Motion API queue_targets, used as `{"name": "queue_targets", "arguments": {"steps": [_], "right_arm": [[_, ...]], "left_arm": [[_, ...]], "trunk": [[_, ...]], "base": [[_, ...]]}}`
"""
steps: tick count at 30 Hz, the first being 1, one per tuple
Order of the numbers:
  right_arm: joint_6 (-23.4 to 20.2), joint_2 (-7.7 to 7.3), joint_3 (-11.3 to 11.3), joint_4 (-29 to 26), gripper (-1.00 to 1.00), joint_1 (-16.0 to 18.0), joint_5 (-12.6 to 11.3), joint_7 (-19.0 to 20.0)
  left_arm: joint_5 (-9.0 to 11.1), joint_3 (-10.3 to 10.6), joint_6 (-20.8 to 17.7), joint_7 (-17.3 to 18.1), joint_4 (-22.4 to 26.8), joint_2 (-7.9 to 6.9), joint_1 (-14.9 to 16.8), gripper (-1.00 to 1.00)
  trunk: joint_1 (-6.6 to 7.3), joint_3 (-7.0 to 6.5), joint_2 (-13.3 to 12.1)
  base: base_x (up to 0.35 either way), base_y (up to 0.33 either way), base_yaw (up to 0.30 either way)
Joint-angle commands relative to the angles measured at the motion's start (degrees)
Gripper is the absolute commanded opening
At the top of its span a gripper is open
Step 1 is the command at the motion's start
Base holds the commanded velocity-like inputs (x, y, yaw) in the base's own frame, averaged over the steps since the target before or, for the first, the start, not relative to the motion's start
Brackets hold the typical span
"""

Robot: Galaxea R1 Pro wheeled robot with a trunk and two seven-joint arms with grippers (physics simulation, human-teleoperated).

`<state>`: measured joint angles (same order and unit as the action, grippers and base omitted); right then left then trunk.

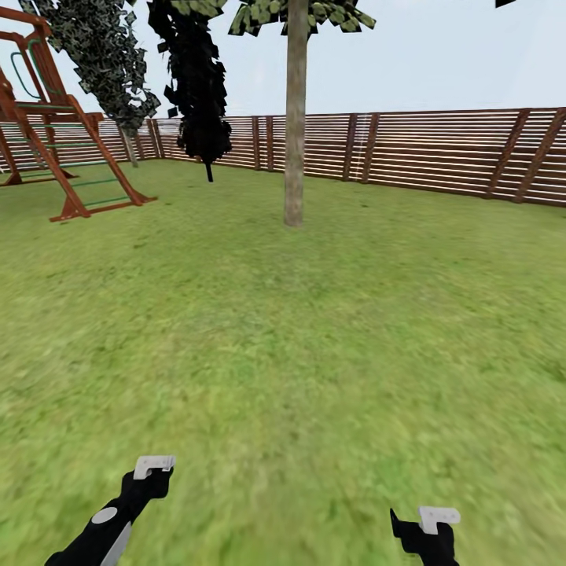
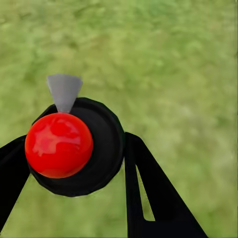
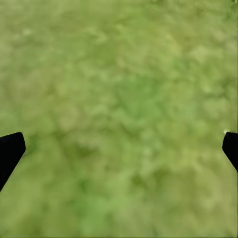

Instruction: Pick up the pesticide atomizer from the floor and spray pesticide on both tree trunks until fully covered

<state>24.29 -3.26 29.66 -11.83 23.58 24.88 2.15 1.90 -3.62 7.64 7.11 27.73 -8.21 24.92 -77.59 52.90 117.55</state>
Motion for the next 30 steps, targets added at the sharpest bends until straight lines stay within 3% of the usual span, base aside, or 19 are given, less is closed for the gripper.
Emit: {"name": "queue_targets", "arguments": {"steps": [1, 30], "right_arm": [[0.23, 0.01, 0.48, 0.05, 1.00, 0.06, 0.35, 0.22], [0.23, 0.18, 0.48, 0.14, 1.00, 0.06, 0.35, 0.22]], "left_arm": [[0.21, -0.33, 0.10, 0.54, -0.04, 0.03, 0.04, -1.00], [0.20, -0.33, 0.01, 0.54, -0.04, 0.00, 0.04, -1.00]], "trunk": [[-0.03, 0.05, 0.02], [-0.03, 0.05, 0.02]], "base": [[0.339, 0.000, 0.000], [0.339, 0.000, 0.000]]}}
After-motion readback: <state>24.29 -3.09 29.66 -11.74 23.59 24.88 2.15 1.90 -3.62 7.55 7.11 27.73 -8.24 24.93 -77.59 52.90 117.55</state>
